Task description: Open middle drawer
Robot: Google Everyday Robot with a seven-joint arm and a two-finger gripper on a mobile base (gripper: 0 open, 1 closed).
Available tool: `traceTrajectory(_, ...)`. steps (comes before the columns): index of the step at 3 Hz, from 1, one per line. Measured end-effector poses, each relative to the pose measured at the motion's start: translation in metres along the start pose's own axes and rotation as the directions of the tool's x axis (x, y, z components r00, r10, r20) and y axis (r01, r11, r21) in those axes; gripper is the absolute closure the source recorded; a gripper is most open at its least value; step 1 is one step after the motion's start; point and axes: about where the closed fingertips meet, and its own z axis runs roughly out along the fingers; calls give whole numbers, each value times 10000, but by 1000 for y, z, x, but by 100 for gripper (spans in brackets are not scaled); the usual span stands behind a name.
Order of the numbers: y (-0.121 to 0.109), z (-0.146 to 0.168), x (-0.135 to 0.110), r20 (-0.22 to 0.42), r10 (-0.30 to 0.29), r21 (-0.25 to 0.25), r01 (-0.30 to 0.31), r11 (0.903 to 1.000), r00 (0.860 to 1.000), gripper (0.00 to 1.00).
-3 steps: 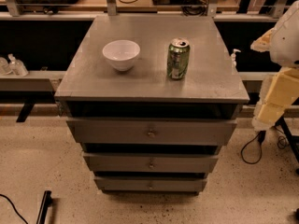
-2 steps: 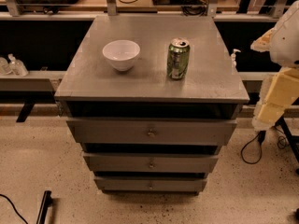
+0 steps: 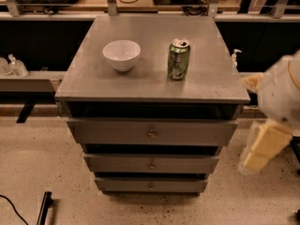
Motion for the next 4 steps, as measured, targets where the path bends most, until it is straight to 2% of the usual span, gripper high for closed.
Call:
traceTrajectory(1, 19, 18, 17, 598, 624, -42, -622, 9981, 9963, 0)
traceTrajectory(2, 20, 22, 15, 565, 494, -237, -481, 9986, 9972, 0)
traceTrajectory(3, 33, 70, 31, 1463, 729, -915, -599, 9940, 9866, 0)
traceTrajectory(4, 59, 128, 32, 3318, 1216, -1083, -903, 9900, 9355, 0)
